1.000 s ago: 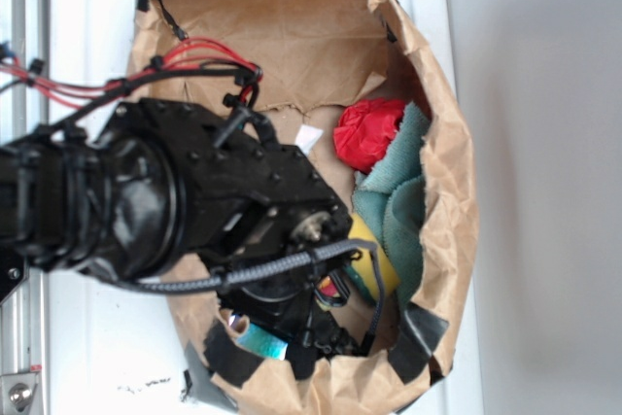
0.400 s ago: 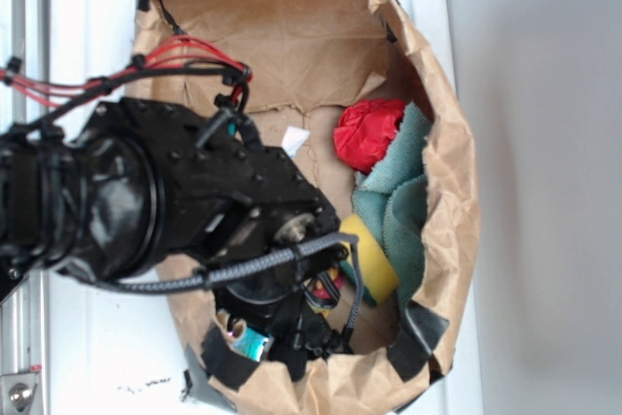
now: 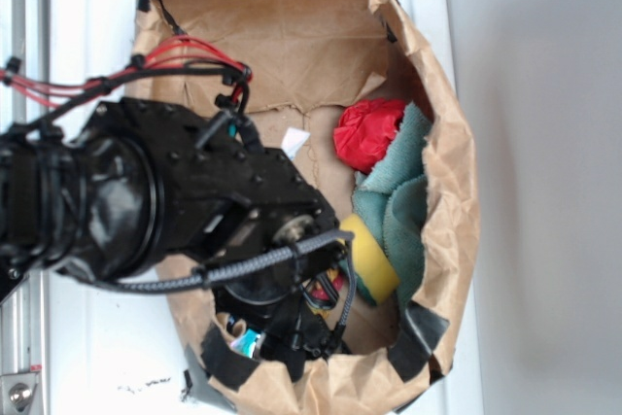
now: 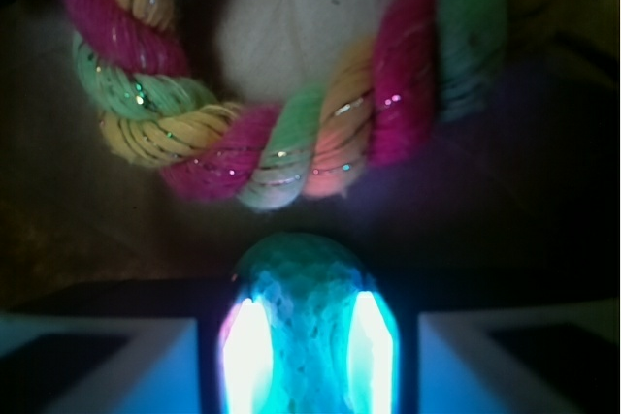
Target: Grab the green ball.
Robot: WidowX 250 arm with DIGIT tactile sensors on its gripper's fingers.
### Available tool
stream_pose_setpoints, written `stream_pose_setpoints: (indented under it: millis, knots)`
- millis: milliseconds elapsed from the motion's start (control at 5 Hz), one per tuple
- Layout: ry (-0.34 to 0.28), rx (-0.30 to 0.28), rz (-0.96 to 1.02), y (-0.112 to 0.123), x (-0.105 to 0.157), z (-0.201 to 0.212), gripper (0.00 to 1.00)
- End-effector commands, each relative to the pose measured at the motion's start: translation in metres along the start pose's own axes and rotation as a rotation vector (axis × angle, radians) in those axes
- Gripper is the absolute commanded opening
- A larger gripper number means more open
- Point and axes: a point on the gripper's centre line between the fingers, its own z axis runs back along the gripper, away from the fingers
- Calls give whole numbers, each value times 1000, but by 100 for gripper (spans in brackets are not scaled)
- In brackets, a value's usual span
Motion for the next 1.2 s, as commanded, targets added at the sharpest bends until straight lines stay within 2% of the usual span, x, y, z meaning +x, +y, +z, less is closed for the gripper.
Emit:
stream_pose_setpoints:
  millis: [0, 200, 600, 800, 1000]
  knots:
    - [-62, -41, -140, -12, -5, 26, 0]
    - [-80, -17, -292, -12, 1, 60, 0]
    - [-322, 94, -421, -13, 17, 133, 0]
    - [-421, 105, -417, -20, 24, 153, 0]
    - [-412, 196, -482, -29, 35, 162, 0]
